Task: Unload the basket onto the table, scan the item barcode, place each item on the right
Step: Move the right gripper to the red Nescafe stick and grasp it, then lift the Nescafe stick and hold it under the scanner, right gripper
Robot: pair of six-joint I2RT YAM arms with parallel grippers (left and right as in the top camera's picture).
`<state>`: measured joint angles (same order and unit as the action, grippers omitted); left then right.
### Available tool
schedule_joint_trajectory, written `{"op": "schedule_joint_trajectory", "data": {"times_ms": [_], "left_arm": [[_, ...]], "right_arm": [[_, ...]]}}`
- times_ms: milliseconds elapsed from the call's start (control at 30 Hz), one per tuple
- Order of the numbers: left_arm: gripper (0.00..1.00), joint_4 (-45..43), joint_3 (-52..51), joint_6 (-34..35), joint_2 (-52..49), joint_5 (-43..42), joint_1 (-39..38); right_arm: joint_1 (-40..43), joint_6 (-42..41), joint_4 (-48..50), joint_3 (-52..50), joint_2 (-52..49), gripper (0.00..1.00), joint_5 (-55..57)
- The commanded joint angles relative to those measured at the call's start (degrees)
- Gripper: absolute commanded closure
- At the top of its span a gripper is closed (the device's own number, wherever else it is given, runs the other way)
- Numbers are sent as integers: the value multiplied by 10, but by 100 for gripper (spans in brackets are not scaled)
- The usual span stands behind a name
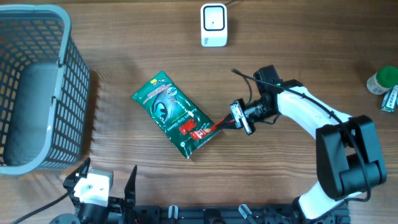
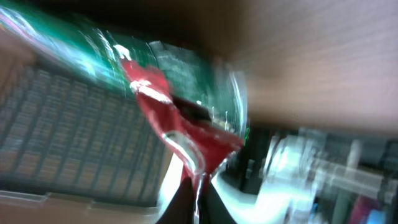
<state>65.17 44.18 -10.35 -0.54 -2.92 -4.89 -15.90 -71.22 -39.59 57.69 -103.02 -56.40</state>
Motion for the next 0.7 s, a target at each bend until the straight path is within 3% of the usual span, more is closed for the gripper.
{"op": "schedule_joint_trajectory", "data": {"times_ms": [0,67,100,133,167,267,367,533,667], "left_arm": [[0,-1,0,2,1,-7,-3],[0,-1,0,2,1,-7,-3],[0,-1,0,2,1,-7,-3],[0,-1,0,2,1,-7,-3],[0,-1,0,2,1,-7,-3],[0,-1,0,2,1,-7,-3],[0,-1,0,2,1,-7,-3],[0,-1,0,2,1,-7,-3],[0,-1,0,2,1,-7,-3]], "right_arm": [[10,111,20,7,-6,96,244],[19,155,21,7,-6,96,332],[22,168,21,7,-6,85,368],[25,202,21,7,-6,12,406],[28,227,21,7,-6,0,421],[32,295,36,7,-6,0,412],[30,294,33,7,-6,0,384],[22,230,44,7,-6,0,374],[14,115,41,7,-6,0,356]]}}
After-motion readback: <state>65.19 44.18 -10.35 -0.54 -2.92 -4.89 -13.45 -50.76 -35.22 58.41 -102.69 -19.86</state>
